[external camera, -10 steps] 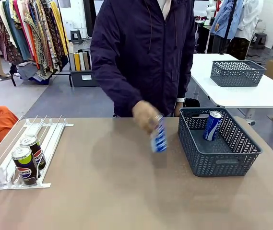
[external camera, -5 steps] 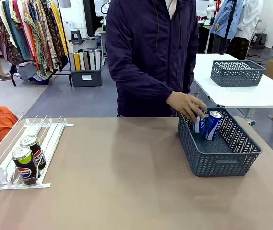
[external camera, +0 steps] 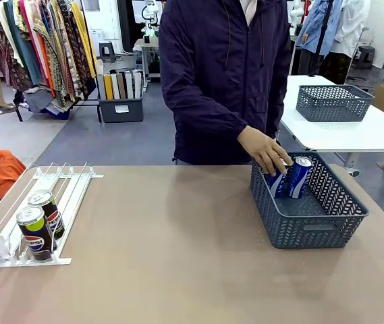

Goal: Retrieve and store the cans from the dispenser.
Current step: Pick up one can from the Automatic Can Dispenser and place it in the middle of the table.

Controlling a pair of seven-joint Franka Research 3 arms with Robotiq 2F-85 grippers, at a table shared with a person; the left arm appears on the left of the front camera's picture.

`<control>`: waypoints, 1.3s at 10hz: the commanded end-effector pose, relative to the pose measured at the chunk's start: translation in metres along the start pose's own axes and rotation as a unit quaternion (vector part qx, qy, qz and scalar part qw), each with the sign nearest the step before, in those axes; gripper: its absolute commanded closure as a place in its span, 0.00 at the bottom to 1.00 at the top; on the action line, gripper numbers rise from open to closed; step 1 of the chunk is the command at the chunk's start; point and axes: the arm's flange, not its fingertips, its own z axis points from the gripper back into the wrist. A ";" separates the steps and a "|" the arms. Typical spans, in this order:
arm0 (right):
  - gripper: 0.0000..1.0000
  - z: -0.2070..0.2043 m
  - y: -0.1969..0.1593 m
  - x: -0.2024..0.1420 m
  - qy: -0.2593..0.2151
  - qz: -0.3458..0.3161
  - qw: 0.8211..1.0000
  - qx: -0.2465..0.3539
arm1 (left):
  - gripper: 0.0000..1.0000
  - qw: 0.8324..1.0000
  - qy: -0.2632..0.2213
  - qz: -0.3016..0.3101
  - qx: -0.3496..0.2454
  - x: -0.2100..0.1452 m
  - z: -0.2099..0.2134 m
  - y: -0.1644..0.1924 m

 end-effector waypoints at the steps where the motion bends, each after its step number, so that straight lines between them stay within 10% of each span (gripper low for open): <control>1: 0.00 -0.002 0.002 0.003 -0.008 0.013 1.000 0.013 | 0.00 1.000 -0.002 0.005 -0.001 -0.001 -0.001 -0.001; 3: 0.00 -0.002 0.002 0.003 -0.008 0.013 1.000 0.013 | 0.00 1.000 0.000 0.000 0.000 0.000 0.000 0.000; 5: 0.00 -0.002 0.002 0.003 -0.008 0.013 1.000 0.013 | 0.00 0.981 0.074 -0.004 0.178 -0.004 -0.040 -0.059; 10: 0.00 -0.002 0.002 0.003 -0.008 0.013 1.000 0.013 | 0.00 0.837 0.147 -0.053 0.524 -0.032 -0.162 -0.118; 13: 0.00 -0.002 0.002 0.003 -0.008 0.013 1.000 0.013 | 0.00 0.845 0.140 -0.069 0.512 -0.040 -0.174 -0.129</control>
